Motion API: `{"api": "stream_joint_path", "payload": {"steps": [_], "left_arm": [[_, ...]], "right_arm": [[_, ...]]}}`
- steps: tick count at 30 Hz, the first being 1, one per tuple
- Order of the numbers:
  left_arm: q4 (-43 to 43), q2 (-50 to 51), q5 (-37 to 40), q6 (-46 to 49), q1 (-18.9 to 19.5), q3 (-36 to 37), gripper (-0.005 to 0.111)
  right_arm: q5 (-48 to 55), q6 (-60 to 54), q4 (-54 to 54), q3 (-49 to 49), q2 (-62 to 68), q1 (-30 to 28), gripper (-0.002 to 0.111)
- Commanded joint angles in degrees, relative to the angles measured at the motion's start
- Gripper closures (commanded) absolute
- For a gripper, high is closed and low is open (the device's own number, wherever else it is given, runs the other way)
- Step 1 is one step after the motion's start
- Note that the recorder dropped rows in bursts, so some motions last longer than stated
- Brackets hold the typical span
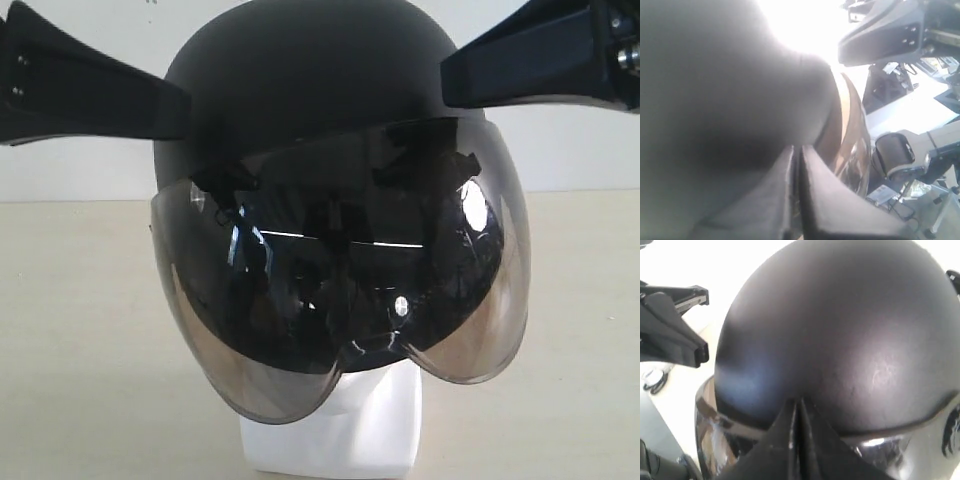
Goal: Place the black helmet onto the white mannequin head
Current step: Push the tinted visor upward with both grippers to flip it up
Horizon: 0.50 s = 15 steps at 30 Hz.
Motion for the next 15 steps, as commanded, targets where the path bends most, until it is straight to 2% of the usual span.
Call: {"api": "stream_joint_path", "payload": {"steps": [1,15], "left_arm": [[-1.5,0.3,-1.2,-0.6,-0.5,-2.0,0.102],[-1.3,0.4,0.8,-2.0,-0.5,-2.3,0.102]], "right_arm": [[-1.7,-1.1,1.6,0.1,0.8,0.1,0.109],[6.5,-1.7,-1.7,0.1,1.2,0.1,0.109]]}}
